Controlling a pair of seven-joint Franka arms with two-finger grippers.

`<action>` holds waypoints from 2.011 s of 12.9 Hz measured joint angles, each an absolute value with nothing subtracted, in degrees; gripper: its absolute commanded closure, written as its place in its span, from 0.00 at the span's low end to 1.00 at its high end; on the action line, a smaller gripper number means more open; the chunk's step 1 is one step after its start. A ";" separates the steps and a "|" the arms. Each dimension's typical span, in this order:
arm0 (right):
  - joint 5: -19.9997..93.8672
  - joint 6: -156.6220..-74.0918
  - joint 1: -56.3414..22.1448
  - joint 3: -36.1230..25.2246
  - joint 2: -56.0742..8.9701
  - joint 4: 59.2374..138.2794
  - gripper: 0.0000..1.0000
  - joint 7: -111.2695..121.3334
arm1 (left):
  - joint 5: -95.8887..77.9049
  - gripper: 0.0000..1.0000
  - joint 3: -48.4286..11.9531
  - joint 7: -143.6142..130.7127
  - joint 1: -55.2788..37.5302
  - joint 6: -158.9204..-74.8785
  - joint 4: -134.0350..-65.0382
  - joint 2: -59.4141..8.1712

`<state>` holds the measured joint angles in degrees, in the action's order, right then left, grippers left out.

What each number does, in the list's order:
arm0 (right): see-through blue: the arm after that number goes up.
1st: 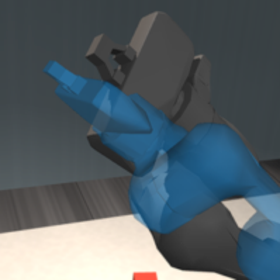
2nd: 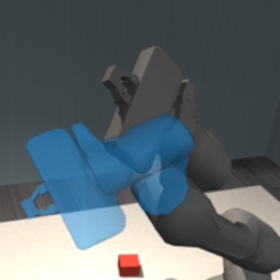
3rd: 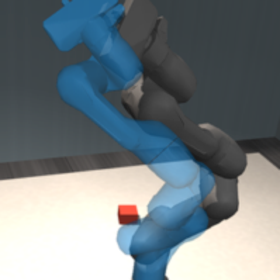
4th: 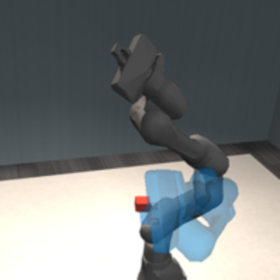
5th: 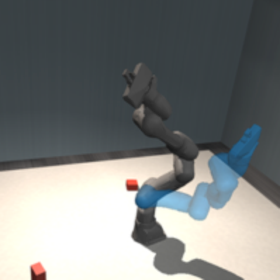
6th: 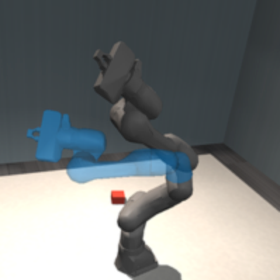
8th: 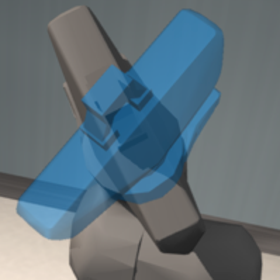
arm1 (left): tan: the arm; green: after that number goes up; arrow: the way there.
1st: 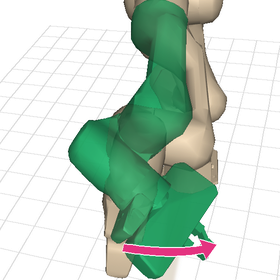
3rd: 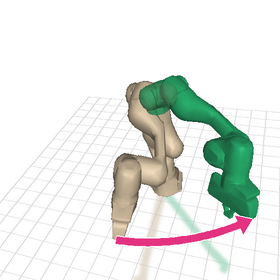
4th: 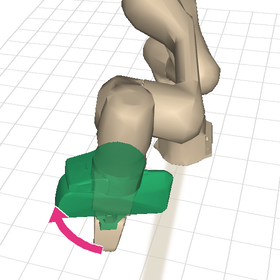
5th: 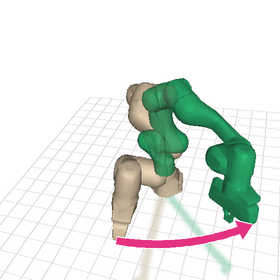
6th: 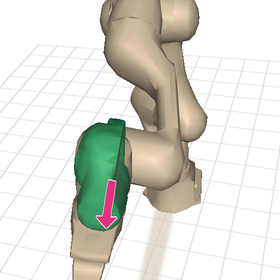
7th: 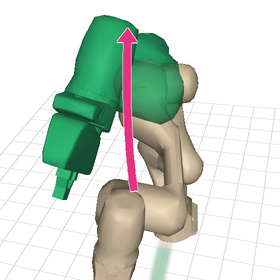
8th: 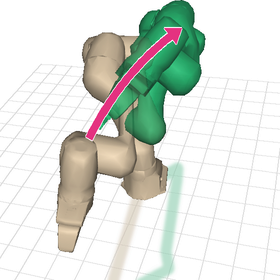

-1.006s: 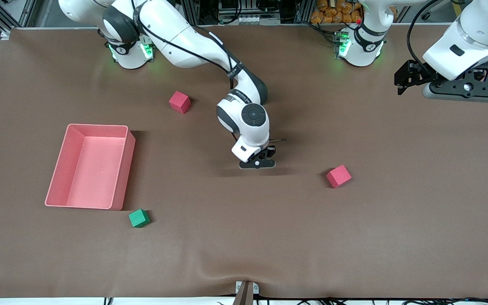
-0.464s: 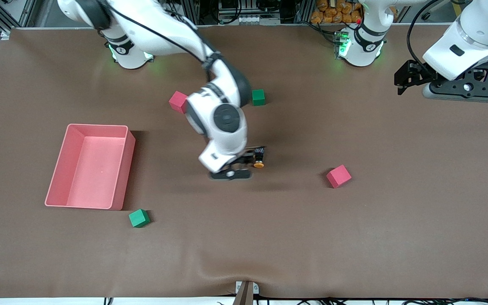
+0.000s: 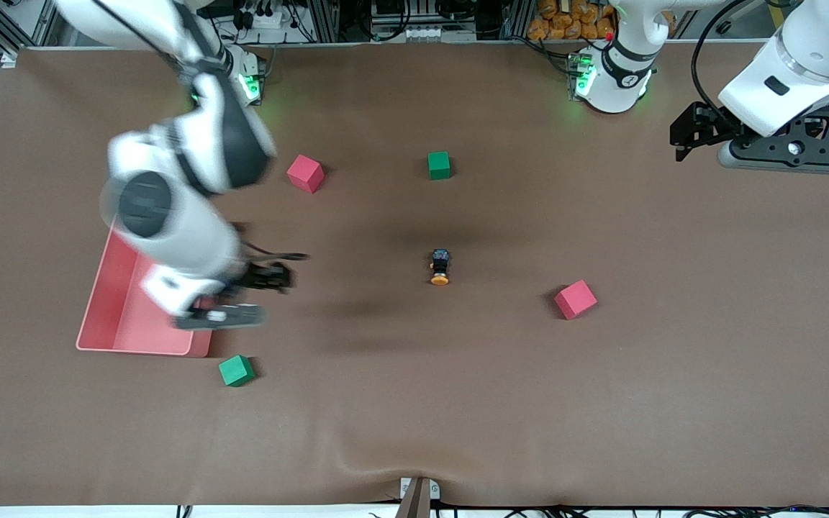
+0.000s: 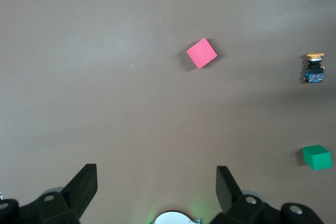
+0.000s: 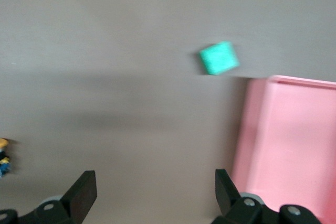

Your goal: Place and upright button with both arms

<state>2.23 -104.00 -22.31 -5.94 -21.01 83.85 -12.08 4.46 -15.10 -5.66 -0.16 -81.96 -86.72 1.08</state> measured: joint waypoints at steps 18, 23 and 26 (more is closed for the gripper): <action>2.14 -84.58 3.93 1.60 5.44 91.62 0.00 8.32 | 4.46 0.00 -15.08 -5.66 -0.13 -81.97 -86.73 1.08; 2.14 -82.15 3.95 1.72 5.41 91.52 0.00 8.32 | 4.46 0.00 -15.07 -5.66 -0.13 -81.97 -86.73 1.08; 2.14 -81.45 4.00 1.66 4.84 91.54 0.00 8.31 | 4.46 0.00 -15.07 -5.66 -0.13 -81.97 -86.73 1.08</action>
